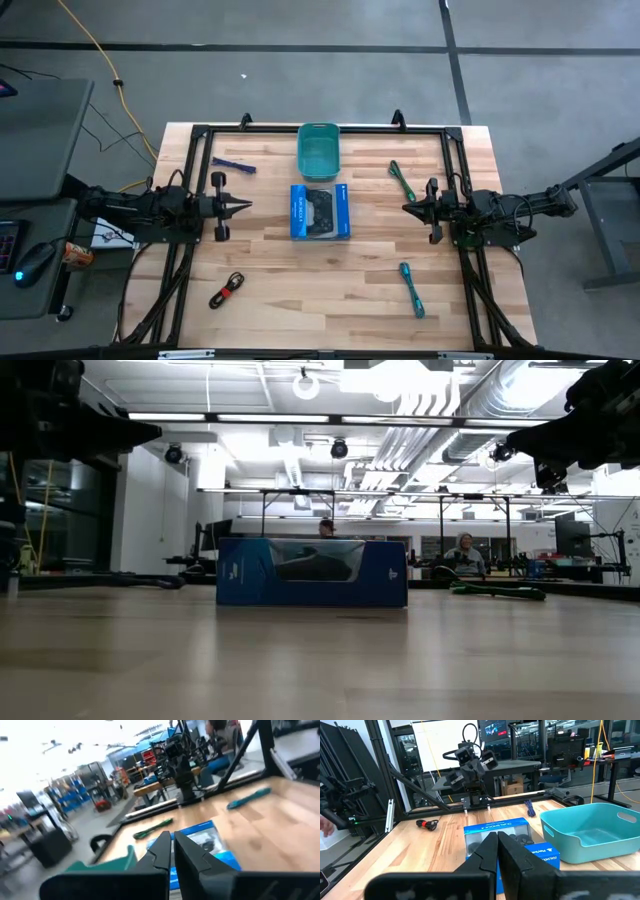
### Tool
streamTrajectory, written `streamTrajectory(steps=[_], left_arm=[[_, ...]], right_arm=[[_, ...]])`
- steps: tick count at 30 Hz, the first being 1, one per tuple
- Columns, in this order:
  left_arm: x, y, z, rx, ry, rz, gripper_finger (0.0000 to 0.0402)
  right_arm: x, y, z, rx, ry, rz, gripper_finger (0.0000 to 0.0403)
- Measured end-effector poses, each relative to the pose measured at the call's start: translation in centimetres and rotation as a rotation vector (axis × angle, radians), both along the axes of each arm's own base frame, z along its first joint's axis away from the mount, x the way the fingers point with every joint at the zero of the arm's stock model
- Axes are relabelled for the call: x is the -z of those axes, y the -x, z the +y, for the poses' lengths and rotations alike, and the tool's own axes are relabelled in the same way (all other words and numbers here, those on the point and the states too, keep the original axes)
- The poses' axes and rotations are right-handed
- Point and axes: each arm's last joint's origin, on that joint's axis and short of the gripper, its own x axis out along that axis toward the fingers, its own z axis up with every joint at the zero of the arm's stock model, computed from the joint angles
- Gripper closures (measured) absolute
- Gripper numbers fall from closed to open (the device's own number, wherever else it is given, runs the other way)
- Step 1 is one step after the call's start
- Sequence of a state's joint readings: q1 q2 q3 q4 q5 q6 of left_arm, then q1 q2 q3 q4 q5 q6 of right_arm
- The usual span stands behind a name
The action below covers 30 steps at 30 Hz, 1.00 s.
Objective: Pick and place USB-C Cables
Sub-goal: Put the violet charger cable into the light blue bin
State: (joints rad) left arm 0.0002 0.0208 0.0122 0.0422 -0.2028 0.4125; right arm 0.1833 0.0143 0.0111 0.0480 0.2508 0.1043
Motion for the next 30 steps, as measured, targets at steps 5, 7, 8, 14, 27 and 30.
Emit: streamTrajectory(steps=[5,7,8,14,27,30], left_arm=[[0.0,0.0,0.0,0.000,0.014,-0.002,0.0398],[0.0,0.0,0.0,0.001,0.035,-0.007,0.0398],[0.0,0.0,0.0,0.001,0.046,-0.009,0.0398],[0.0,0.0,0.0,0.001,0.069,-0.019,0.0398],[-1.4,0.1,0.1,0.029,0.462,-0.248,0.0398],[-3.8,0.4,0.2,0.015,0.443,-0.371,0.0398]], right_arm=[[0.0,0.0,0.0,0.000,0.000,0.000,0.0402],[0.0,0.0,0.0,0.000,0.000,0.000,0.0402],[0.0,0.0,0.0,0.000,0.000,0.000,0.0402],[0.0,0.0,0.0,0.000,0.000,0.000,0.0402],[0.0,0.0,0.0,0.000,0.000,0.000,0.0402],[0.0,0.0,0.0,0.000,0.000,0.001,0.0402]])
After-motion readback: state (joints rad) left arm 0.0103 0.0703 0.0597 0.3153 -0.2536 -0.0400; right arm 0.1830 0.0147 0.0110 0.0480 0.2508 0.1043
